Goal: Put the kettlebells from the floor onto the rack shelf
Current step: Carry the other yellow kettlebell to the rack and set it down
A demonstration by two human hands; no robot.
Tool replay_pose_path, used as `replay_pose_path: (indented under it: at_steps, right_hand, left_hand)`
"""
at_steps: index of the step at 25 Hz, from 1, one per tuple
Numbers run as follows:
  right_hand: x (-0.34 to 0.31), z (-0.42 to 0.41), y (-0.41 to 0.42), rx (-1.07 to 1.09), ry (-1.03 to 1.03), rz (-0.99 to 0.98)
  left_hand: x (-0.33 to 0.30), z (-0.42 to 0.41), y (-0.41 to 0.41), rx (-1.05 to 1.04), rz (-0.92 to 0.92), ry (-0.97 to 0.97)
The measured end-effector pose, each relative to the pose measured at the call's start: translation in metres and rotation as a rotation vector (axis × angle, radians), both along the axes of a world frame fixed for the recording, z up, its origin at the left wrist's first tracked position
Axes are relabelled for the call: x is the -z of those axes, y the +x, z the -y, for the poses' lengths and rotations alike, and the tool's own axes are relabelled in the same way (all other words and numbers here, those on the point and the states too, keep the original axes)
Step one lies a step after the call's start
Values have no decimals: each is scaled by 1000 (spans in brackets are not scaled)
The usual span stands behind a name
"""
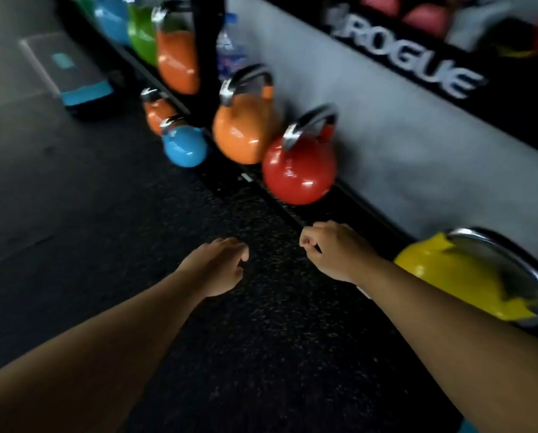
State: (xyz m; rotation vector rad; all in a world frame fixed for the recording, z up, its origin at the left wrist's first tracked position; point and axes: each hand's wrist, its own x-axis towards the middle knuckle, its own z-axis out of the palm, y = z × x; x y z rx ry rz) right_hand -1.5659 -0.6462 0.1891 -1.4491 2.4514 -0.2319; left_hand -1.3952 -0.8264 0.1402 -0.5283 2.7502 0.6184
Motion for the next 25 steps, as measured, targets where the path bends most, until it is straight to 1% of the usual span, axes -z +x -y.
replay_pose_path:
  at_steps: [2,4,8,11,13,16,18,22,25]
  right_hand:
    - [16,44,45,-85,53,68]
    - [36,99,108,-206,109,115]
    - [70,196,274,-449,194,187]
    - [93,242,395,-602,236,207]
    - [106,269,485,-705,280,222]
    - [125,297,618,-836,347,242]
    - [139,306,692,-899,367,245]
    - [173,310,825,-1042,406,232]
    - [206,304,898,-1130,407,211]
  left_hand:
    - [11,30,67,-113,54,37]
    - [23,61,149,-257,95,53]
    - [55,101,327,-459,164,75]
    - [75,112,456,-578,216,121]
    - [86,113,550,-695,231,156]
    - [98,103,687,-893,258,185]
    - [107,92,763,-1021,284,183]
    - [133,60,886,-1304,313,210]
    - [165,31,943,-1417,358,208]
